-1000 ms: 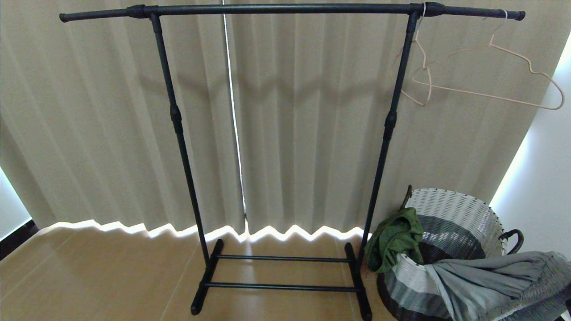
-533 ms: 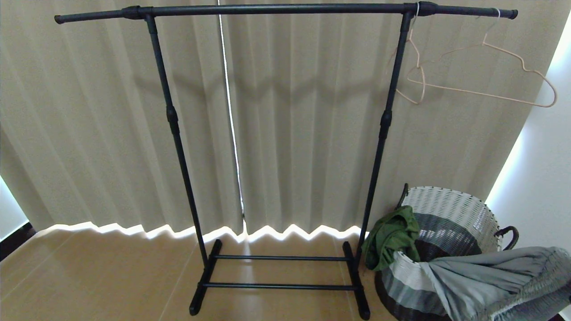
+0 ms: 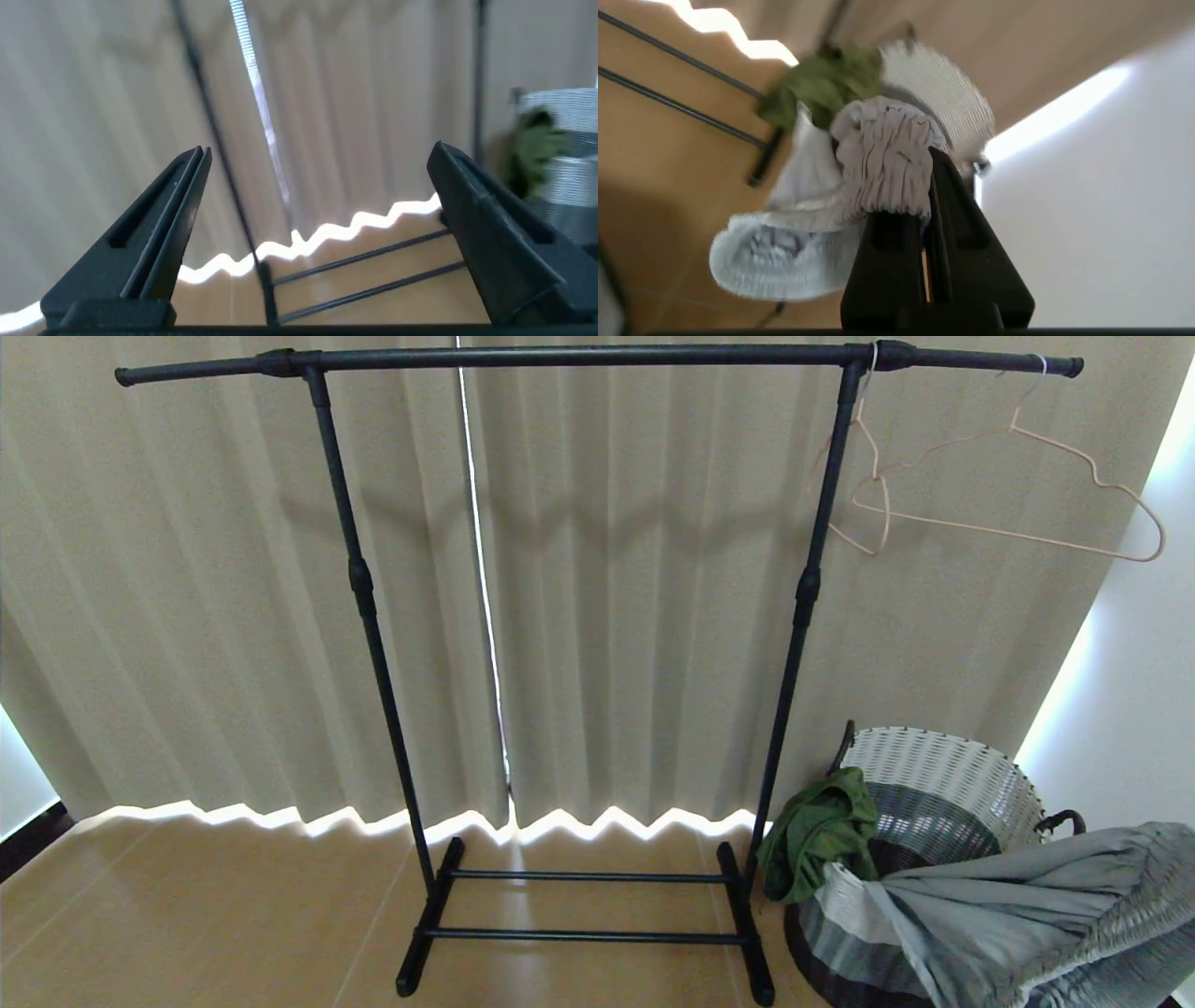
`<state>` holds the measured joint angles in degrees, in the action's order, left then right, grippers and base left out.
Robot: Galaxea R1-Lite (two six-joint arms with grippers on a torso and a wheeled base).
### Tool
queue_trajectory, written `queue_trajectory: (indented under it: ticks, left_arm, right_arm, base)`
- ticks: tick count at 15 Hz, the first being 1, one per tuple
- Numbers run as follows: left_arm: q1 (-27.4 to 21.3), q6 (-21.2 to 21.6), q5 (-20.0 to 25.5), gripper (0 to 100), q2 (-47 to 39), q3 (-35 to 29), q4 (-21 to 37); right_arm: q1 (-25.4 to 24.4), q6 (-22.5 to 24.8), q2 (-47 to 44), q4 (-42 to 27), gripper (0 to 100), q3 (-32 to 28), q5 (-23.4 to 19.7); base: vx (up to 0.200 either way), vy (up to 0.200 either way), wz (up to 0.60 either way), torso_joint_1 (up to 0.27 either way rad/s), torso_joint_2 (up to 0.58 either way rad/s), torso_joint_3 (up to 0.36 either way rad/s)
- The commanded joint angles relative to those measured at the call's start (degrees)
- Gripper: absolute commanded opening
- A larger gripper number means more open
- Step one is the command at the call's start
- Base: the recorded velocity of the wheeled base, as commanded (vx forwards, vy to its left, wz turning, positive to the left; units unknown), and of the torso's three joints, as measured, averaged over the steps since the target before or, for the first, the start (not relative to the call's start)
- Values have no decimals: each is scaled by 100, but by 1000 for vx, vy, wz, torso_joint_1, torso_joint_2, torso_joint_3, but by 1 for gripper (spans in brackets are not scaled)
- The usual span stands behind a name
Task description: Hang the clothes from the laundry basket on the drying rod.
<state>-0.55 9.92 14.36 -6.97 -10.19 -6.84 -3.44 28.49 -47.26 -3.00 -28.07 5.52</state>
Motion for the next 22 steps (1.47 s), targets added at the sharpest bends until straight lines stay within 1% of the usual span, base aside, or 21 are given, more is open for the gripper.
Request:
queue_trajectory:
  ticks: [1, 2, 3, 4, 5, 6, 7, 8, 9, 10, 11, 12, 13, 14, 15, 16, 17, 18, 19, 20, 22]
  left_arm:
    - [-7, 80, 541, 100, -1623, -1081, -28]
    - [-15, 89, 638, 100, -2177, -1389, -98]
    - [-112, 98, 656, 100, -2748, -1618, -300]
    - [-314, 98, 647, 100, -3187, -1785, -547]
    - [-622, 98, 585, 100, -3724, -2022, -819]
    - [-657, 98, 577, 100, -3785, -2048, -845]
    - [-1193, 106, 260, 100, -4453, -2409, -986]
    - [-1694, 98, -118, 100, -4849, -2672, -1004]
    - [-2169, 80, -504, 100, -5165, -2874, -1012]
    - [-2538, 54, -759, 100, -5402, -2997, -1021]
    - [-2907, 27, -953, 100, -5640, -3094, -1030]
    - [-3452, -69, -1172, 100, -6079, -3182, -1153]
    - [-3724, -131, -1243, 100, -6325, -3200, -1232]
    - [-4032, -280, -1313, 100, -6589, -3200, -1294]
    - [-4058, -289, -1313, 100, -6606, -3200, -1294]
    - [-4524, -641, -1383, 100, -6923, -3208, -1311]
    - [-4832, -869, -1445, 100, -7151, -3296, -1311]
    - [-5192, -1221, -1498, 100, -7485, -3454, -1311]
    - [-5289, -1326, -1506, 100, -7617, -3507, -1311]
    - [-5535, -1528, -1612, 100, -8021, -3630, -1382]
    - [-5904, -1757, -1893, 100, -8628, -3753, -1716]
  right_arm:
    - [-535, -230, 270, -447, 0, -629, -7]
    - [-737, -344, 200, -720, 0, -972, -7]
    - [-904, -511, 51, -975, 0, -1279, -7]
    - [-1054, -775, -73, -1168, 0, -1543, -7]
    - [-1282, -1144, -275, -1423, 0, -1930, -7]
    - [-1317, -1188, -301, -1458, 0, -1983, -7]
    - [-1757, -1654, -617, -1783, 0, -2554, -7]
    - [-2064, -2023, -890, -1827, 0, -2853, -7]
    - [-2258, -2313, -1136, -1827, 0, -3090, 1]
    - [-2363, -2462, -1321, -1827, 0, -3266, 1]
    - [-2451, -2568, -1514, -1809, 0, -3424, -7]
    - [-2583, -2726, -1742, -1792, 0, -3705, -7]
    - [-2715, -2805, -1822, -1783, 0, -3828, -7]
    - [-2899, -2910, -1866, -1774, 0, -3943, -7]
    - [-2908, -2919, -1874, -1774, 0, -3943, -7]
    - [-3163, -3060, -1901, -1730, 0, -4074, -7]
    - [-3339, -3113, -1945, -1686, 0, -4118, -7]
    - [-3479, -3113, -1980, -1563, 0, -4136, -7]
    - [-3488, -3113, -2006, -1502, 0, -4127, -7]
    - [-3523, -3113, -2059, -1317, 0, -4127, -7]
    - [-3594, -3113, -2059, -1185, 0, -4136, -7]
  base:
    - [0, 0, 0, 0, 0, 0]
    - [0, 0, 0, 0, 0, 0]
    - [0, 0, 0, 0, 0, 0]
    - [0, 0, 0, 0, 0, 0]
    - [0, 0, 0, 0, 0, 0]
    - [0, 0, 0, 0, 0, 0]
    - [0, 0, 0, 0, 0, 0]
    - [0, 0, 0, 0, 0, 0]
    - [0, 0, 0, 0, 0, 0]
    - [0, 0, 0, 0, 0, 0]
    - [0, 0, 0, 0, 0, 0]
    - [0, 0, 0, 0, 0, 0]
    - [0, 0, 0, 0, 0, 0]
    - [0, 0, 0, 0, 0, 0]
    - [0, 0, 0, 0, 0, 0]
    - [0, 0, 0, 0, 0, 0]
    - [0, 0, 0, 0, 0, 0]
    - [0, 0, 0, 0, 0, 0]
    - [0, 0, 0, 0, 0, 0]
    - [0, 0, 0, 0, 0, 0]
    - [0, 0, 0, 0, 0, 0]
